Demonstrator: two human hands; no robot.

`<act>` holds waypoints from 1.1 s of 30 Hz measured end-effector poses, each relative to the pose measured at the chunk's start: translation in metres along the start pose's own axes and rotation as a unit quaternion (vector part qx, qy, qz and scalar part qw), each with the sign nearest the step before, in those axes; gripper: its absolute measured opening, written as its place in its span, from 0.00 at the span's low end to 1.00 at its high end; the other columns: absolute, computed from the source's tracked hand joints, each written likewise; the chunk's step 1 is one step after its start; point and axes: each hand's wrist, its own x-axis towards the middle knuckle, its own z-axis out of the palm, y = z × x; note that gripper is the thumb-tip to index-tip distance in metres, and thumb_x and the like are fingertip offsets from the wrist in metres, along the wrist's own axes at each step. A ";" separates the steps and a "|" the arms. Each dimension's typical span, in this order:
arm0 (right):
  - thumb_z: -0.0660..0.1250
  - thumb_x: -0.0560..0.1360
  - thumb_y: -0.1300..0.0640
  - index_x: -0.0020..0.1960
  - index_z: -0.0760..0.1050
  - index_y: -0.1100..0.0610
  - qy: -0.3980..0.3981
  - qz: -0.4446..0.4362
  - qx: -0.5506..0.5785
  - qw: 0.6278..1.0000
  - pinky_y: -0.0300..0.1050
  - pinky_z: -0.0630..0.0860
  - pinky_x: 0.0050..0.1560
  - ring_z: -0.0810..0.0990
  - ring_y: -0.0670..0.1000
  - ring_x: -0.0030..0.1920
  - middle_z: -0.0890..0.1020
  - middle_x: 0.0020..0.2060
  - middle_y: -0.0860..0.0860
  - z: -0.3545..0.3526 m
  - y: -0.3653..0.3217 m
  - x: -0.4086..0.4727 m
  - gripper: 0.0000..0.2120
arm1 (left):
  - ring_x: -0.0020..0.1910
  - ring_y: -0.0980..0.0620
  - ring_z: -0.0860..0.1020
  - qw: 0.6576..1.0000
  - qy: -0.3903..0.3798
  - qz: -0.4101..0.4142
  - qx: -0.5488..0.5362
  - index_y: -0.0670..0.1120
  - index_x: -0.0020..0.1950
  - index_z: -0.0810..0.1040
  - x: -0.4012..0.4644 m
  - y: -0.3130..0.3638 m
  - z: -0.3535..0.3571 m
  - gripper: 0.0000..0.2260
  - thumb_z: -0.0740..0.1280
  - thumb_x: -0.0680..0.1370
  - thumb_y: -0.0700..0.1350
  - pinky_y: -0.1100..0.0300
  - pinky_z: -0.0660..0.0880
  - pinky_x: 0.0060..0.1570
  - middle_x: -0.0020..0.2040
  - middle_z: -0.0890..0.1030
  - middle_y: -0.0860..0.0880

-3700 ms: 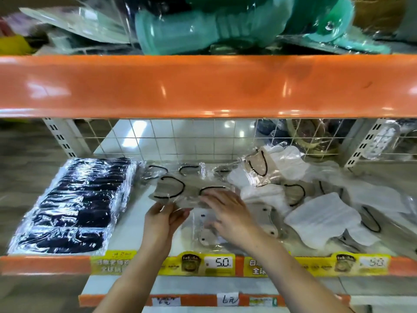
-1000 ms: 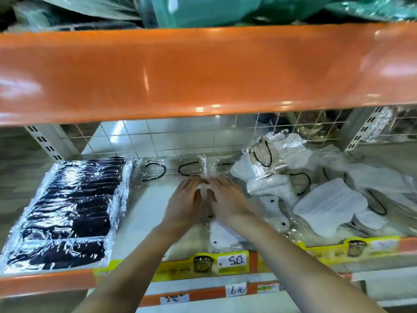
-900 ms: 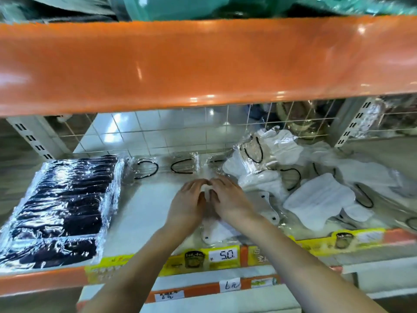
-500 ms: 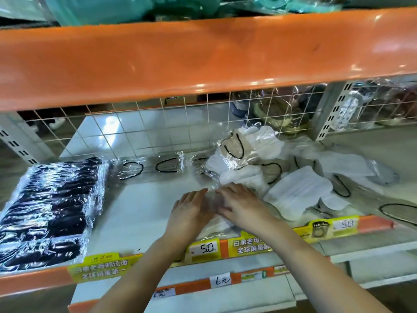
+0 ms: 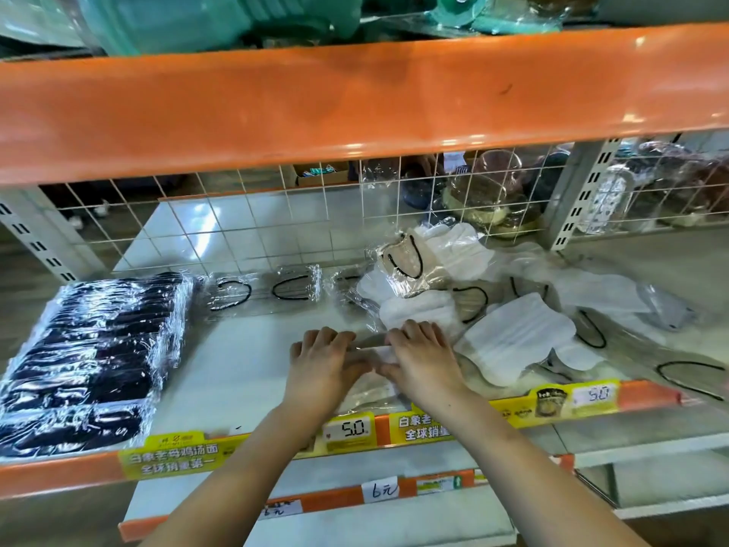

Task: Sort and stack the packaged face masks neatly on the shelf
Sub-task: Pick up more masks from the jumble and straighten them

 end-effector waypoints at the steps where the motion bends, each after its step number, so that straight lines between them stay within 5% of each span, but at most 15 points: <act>1: 0.81 0.57 0.48 0.43 0.78 0.58 0.023 -0.006 0.004 1.000 0.55 0.77 0.47 0.79 0.60 0.40 0.78 0.37 0.55 -0.001 -0.001 0.000 0.21 | 0.48 0.40 0.78 1.000 0.005 0.005 0.002 0.48 0.51 0.82 0.001 -0.001 -0.001 0.20 0.77 0.64 0.56 0.47 0.73 0.44 0.45 0.80 0.47; 7: 0.73 0.58 0.61 0.41 0.75 0.54 0.145 -0.002 -0.017 0.989 0.51 0.72 0.46 0.77 0.56 0.41 0.78 0.35 0.50 -0.012 0.000 -0.003 0.13 | 0.39 0.44 0.78 0.992 0.116 0.036 -0.036 0.47 0.39 0.77 0.001 -0.004 -0.012 0.09 0.74 0.63 0.39 0.53 0.72 0.38 0.36 0.77 0.52; 11: 0.72 0.55 0.60 0.37 0.75 0.55 0.168 0.077 -0.029 0.982 0.52 0.71 0.44 0.76 0.59 0.40 0.77 0.34 0.51 -0.022 0.011 -0.001 0.12 | 0.43 0.49 0.72 0.971 0.224 0.060 -0.062 0.47 0.36 0.75 -0.001 -0.003 -0.024 0.06 0.66 0.63 0.37 0.58 0.65 0.44 0.36 0.77 0.52; 15: 0.69 0.54 0.69 0.36 0.72 0.57 0.220 0.071 0.039 0.972 0.50 0.70 0.35 0.76 0.59 0.36 0.75 0.33 0.52 -0.030 0.013 -0.004 0.14 | 0.43 0.47 0.70 0.956 0.281 0.078 -0.041 0.45 0.35 0.74 -0.008 -0.003 -0.031 0.04 0.61 0.67 0.38 0.58 0.62 0.45 0.37 0.75 0.50; 19: 0.51 0.61 0.62 0.37 0.71 0.58 0.301 0.050 0.091 0.948 0.48 0.69 0.37 0.74 0.59 0.37 0.74 0.35 0.52 -0.030 0.014 -0.012 0.11 | 0.40 0.45 0.69 0.952 0.300 0.053 -0.036 0.44 0.34 0.72 -0.016 -0.009 -0.031 0.04 0.58 0.66 0.38 0.54 0.64 0.40 0.37 0.75 0.48; 24: 0.50 0.61 0.64 0.37 0.70 0.60 0.334 0.026 0.127 0.934 0.46 0.62 0.38 0.67 0.56 0.39 0.73 0.36 0.55 -0.017 0.015 -0.016 0.11 | 0.38 0.44 0.70 0.961 0.271 0.024 -0.057 0.44 0.39 0.71 -0.021 -0.018 -0.027 0.04 0.60 0.67 0.37 0.54 0.69 0.37 0.38 0.74 0.46; 26: 0.51 0.61 0.66 0.37 0.70 0.61 0.337 0.021 0.134 0.932 0.44 0.62 0.39 0.66 0.55 0.40 0.73 0.37 0.56 -0.012 0.015 -0.016 0.10 | 0.44 0.45 0.72 0.958 0.241 -0.066 -0.139 0.43 0.46 0.73 -0.023 -0.016 -0.028 0.08 0.63 0.70 0.34 0.55 0.70 0.41 0.44 0.75 0.45; 28: 0.58 0.60 0.72 0.38 0.71 0.62 0.333 0.024 0.139 0.932 0.45 0.64 0.41 0.67 0.55 0.42 0.73 0.39 0.57 -0.008 0.016 -0.017 0.11 | 0.47 0.48 0.75 0.904 0.206 -0.193 -0.320 0.43 0.54 0.71 -0.023 -0.011 -0.035 0.08 0.63 0.77 0.34 0.61 0.72 0.44 0.51 0.75 0.45; 30: 0.64 0.56 0.78 0.41 0.73 0.62 0.319 0.024 0.146 0.936 0.44 0.66 0.44 0.68 0.55 0.44 0.74 0.42 0.58 -0.003 0.017 -0.018 0.17 | 0.45 0.48 0.77 0.766 0.166 -0.290 -0.550 0.43 0.60 0.68 -0.022 -0.006 -0.044 0.07 0.60 0.82 0.41 0.63 0.73 0.43 0.53 0.75 0.45; 32: 0.65 0.56 0.80 0.43 0.73 0.62 0.309 0.016 0.152 0.939 0.42 0.66 0.46 0.70 0.56 0.46 0.74 0.44 0.58 0.002 0.018 -0.019 0.21 | 0.49 0.44 0.77 0.608 0.115 -0.342 -0.707 0.43 0.63 0.70 -0.018 -0.008 -0.051 0.16 0.55 0.82 0.52 0.55 0.74 0.46 0.52 0.77 0.44; 33: 0.65 0.57 0.80 0.44 0.73 0.62 0.306 0.010 0.154 0.940 0.40 0.66 0.46 0.72 0.57 0.47 0.74 0.45 0.58 0.004 0.017 -0.020 0.21 | 0.48 0.45 0.77 0.574 0.092 -0.349 -0.735 0.42 0.63 0.72 -0.016 -0.012 -0.052 0.20 0.54 0.82 0.56 0.52 0.75 0.46 0.51 0.79 0.44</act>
